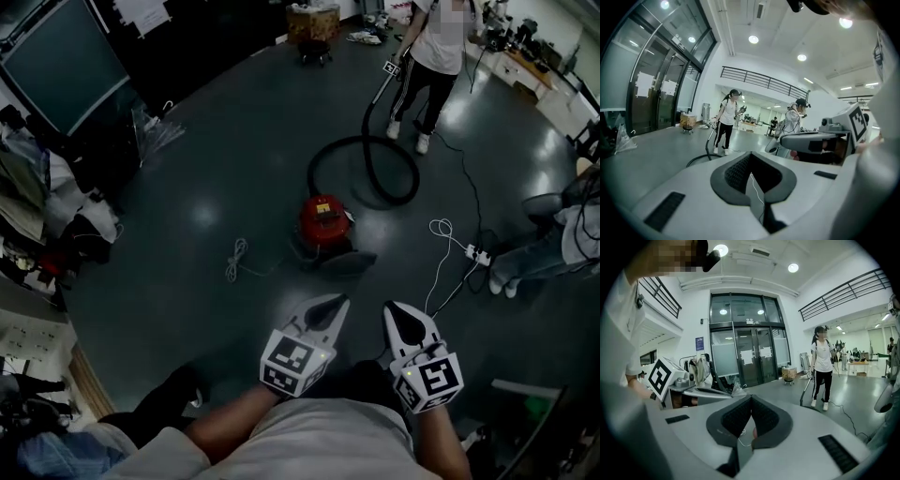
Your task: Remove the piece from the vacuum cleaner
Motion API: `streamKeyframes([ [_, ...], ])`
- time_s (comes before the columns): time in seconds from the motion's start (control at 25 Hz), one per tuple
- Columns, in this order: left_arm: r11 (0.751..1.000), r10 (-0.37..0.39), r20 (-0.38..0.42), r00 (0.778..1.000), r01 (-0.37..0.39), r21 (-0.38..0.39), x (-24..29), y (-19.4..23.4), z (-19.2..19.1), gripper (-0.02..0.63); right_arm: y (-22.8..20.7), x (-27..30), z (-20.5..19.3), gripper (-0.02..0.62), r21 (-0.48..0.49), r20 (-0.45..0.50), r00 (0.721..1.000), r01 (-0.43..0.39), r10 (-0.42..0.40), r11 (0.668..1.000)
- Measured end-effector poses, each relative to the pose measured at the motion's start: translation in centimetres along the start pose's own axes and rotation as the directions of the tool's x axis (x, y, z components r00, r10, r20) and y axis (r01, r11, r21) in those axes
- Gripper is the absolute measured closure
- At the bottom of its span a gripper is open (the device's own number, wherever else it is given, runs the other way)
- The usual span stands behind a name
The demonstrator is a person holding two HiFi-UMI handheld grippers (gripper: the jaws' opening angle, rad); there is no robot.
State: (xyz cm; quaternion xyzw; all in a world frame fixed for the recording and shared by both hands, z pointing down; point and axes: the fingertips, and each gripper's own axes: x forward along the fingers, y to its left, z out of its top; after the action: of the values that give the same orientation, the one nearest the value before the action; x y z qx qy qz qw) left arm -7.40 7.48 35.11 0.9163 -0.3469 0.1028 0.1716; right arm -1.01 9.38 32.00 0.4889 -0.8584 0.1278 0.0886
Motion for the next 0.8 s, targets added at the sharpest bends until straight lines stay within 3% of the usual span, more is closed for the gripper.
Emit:
streamKeyframes([
  [0.4,1.0,0.006,-0.045,0.999,-0.006,0.008,4.3,3.8,-0.9,0.6,-3.3,4.9,-1.5,0.58,0.011,-0.048,0.998,-0.031,0.031,0.999],
  [0.68,0.999,0.034,-0.062,0.998,-0.032,0.034,11.8,7.6,-1.1,0.601,-10.3,10.6,-3.3,0.579,-0.01,-0.097,0.993,-0.072,0.07,0.997],
  [0.8,0.998,0.048,-0.094,0.994,-0.043,0.05,15.9,10.7,-3.3,0.6,-14.2,14.6,-5.6,0.578,-0.038,-0.144,0.984,-0.113,0.107,0.993],
])
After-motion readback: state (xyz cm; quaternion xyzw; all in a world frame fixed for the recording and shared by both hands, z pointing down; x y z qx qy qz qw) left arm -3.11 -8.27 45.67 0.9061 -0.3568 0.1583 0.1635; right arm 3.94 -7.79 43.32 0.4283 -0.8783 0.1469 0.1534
